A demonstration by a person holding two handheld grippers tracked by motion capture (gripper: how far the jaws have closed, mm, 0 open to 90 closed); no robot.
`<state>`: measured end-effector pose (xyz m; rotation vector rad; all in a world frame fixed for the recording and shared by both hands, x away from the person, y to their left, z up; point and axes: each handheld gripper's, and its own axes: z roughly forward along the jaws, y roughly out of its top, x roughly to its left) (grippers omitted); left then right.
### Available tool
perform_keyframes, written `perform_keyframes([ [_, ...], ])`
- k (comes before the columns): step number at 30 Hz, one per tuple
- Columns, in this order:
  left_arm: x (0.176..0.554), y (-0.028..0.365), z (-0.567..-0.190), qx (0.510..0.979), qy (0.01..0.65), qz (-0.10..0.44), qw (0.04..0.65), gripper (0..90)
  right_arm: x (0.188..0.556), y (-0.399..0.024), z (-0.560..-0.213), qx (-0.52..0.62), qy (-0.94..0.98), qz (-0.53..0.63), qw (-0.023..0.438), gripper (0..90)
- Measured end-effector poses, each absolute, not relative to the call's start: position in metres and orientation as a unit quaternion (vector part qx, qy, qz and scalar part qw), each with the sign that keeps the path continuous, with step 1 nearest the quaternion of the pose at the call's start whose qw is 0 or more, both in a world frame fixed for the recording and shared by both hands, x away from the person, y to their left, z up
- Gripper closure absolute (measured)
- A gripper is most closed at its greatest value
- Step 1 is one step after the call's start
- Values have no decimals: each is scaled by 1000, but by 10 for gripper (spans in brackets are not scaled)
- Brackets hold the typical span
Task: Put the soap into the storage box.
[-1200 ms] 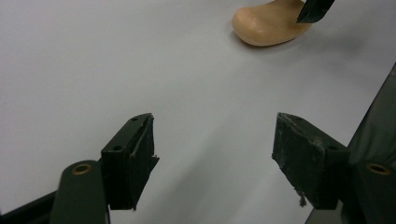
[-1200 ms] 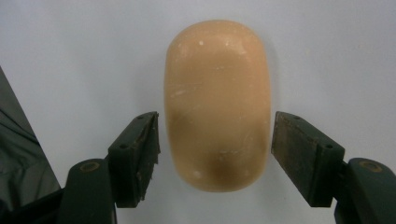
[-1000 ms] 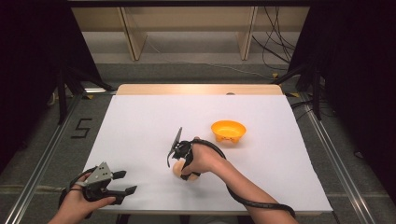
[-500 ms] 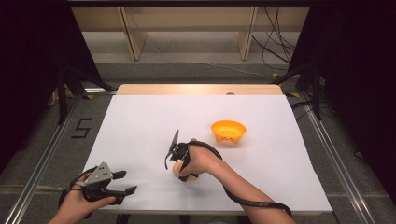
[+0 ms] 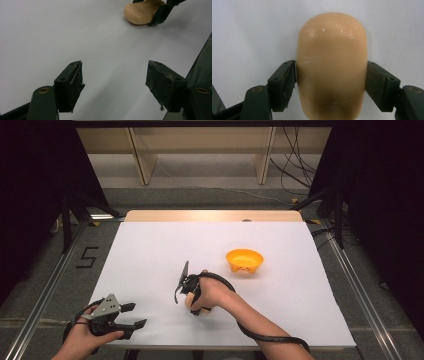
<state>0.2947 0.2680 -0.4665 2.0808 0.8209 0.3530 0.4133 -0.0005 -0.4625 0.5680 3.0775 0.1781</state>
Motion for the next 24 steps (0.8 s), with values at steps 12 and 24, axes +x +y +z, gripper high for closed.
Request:
perform_keyframes([
  [12,295,268,-467,832,326,141,425,293,410,2,-463,166,985,49,26,332],
  [24,295,268,-466,832,328,142,424,293,411,-1,-464,140,988,61,26,334],
])
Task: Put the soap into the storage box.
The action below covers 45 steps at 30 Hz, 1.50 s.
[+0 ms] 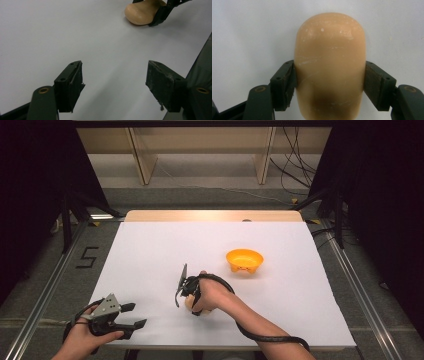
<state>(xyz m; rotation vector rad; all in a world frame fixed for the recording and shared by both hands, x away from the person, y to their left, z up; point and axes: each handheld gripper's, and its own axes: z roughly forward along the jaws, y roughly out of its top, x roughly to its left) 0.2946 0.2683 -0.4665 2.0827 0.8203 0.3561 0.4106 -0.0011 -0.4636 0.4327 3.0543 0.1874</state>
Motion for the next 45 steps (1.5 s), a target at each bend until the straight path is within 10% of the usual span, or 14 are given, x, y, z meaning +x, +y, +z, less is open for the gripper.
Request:
perform_keyframes([
  [45,295,269,-467,834,336,140,415,292,406,-26,-453,172,978,112,29,335],
])
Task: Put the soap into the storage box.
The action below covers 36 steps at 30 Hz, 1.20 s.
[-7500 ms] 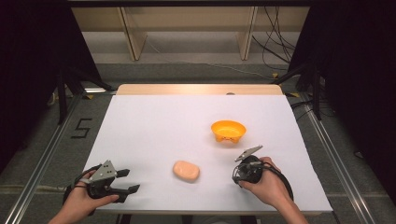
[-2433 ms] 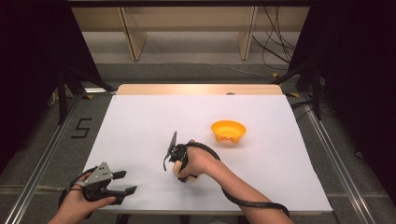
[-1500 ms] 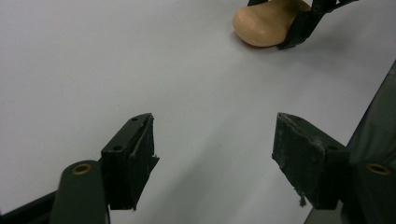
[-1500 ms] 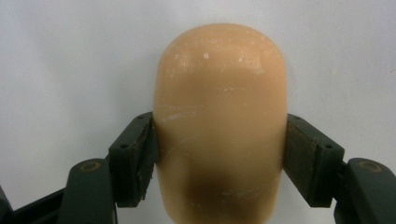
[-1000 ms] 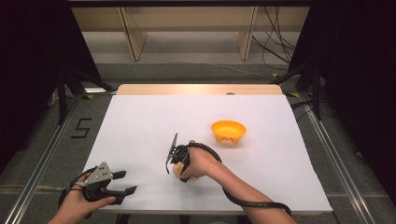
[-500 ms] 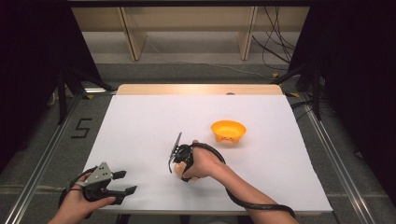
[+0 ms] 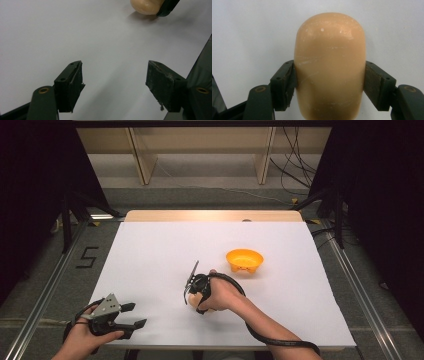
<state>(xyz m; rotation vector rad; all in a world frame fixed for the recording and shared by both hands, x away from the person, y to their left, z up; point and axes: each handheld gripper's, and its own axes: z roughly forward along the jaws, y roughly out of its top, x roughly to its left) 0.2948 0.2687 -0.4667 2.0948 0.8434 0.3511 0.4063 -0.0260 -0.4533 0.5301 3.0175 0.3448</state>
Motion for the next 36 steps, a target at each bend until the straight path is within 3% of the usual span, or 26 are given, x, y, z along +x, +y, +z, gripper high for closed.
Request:
perform_keyframes([
  [36,296,268,-467,837,325,146,415,292,397,-54,-428,206,972,109,35,335],
])
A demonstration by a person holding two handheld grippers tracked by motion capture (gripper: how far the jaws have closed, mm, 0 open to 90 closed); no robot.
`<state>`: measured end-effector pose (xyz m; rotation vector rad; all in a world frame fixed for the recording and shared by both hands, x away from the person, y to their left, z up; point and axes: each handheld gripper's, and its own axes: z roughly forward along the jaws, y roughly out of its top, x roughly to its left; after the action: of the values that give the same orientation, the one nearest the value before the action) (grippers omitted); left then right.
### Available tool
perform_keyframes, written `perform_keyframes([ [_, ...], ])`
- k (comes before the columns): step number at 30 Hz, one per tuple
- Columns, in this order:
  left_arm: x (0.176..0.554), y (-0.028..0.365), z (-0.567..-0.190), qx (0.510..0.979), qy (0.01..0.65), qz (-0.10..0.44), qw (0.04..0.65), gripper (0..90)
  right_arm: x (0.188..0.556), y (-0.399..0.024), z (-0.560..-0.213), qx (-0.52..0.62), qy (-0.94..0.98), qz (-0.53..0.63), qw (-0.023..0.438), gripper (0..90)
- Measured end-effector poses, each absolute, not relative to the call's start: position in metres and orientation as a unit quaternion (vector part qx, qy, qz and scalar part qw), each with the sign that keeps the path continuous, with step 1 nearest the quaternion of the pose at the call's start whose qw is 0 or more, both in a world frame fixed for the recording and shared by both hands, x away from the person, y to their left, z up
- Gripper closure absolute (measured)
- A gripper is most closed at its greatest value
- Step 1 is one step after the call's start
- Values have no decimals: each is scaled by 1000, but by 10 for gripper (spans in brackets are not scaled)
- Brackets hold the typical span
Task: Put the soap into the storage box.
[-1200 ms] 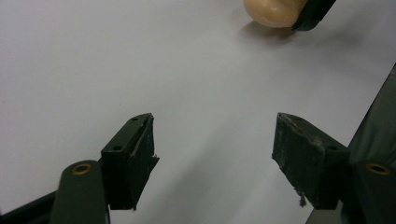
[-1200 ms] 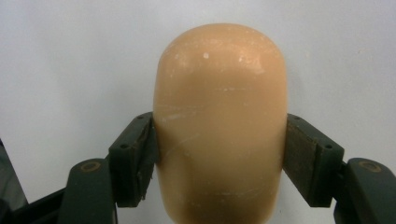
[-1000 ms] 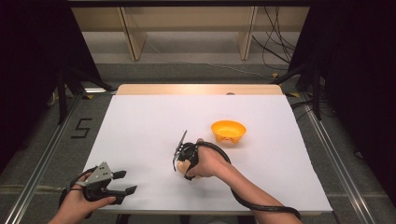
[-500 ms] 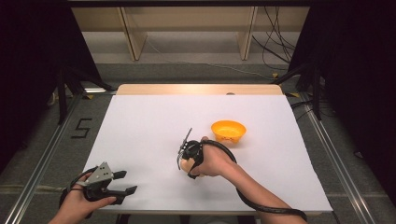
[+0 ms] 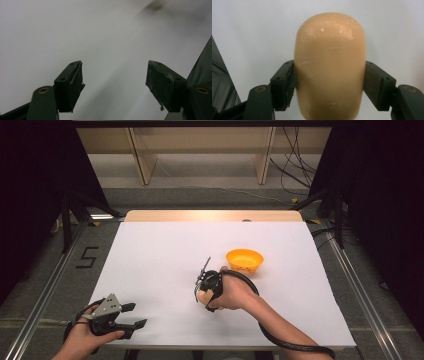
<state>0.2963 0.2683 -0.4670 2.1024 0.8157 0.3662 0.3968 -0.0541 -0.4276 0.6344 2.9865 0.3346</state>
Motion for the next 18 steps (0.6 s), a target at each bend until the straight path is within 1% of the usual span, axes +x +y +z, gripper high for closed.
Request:
perform_keyframes([
  [3,295,268,-466,835,335,139,414,293,398,-59,-427,193,974,111,36,335],
  [7,296,269,-467,836,326,145,418,292,396,-61,-425,208,972,107,33,335],
  [8,295,267,-468,832,339,137,417,292,398,-63,-426,191,974,113,37,335],
  [13,296,269,-467,835,326,146,418,293,395,-68,-423,217,970,107,37,335],
  [18,296,269,-467,836,326,145,417,293,395,-74,-424,206,973,103,33,335],
])
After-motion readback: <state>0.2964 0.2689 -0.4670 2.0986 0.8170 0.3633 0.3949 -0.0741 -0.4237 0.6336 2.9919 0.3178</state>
